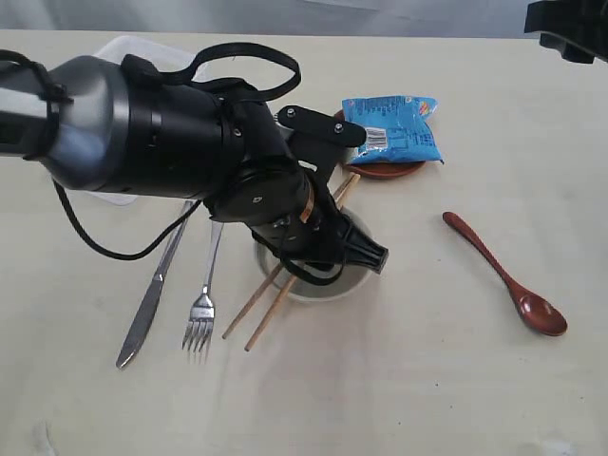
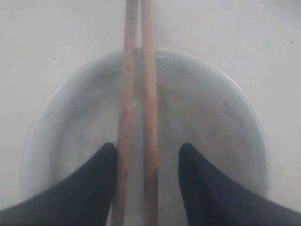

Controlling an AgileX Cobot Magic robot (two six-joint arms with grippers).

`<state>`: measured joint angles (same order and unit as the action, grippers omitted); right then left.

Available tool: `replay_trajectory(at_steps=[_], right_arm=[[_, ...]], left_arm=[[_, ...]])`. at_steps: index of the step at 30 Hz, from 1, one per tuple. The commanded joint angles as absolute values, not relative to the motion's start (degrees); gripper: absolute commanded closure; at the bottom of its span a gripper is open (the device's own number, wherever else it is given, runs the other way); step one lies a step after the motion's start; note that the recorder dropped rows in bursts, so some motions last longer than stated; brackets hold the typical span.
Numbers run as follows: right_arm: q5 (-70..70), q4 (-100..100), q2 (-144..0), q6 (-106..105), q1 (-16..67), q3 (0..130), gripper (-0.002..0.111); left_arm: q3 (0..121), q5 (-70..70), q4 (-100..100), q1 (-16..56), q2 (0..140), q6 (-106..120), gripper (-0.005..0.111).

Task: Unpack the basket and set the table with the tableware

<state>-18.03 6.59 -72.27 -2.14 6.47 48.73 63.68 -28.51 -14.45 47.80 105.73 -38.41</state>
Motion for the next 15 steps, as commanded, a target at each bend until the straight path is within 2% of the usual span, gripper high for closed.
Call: replay_trajectory(at_steps=[1, 15], right_arm=[[-17.5, 6.2, -71.8, -2.8, 6.1, 48.7, 0.064], [-18.8, 6.2, -71.8, -2.8, 6.1, 48.7, 0.064]], left_arm=[[64.0, -29.0, -14.8, 47.8, 105.6, -44.4, 0.069], [64.0, -29.0, -14.8, 47.8, 105.6, -60.8, 0.069]])
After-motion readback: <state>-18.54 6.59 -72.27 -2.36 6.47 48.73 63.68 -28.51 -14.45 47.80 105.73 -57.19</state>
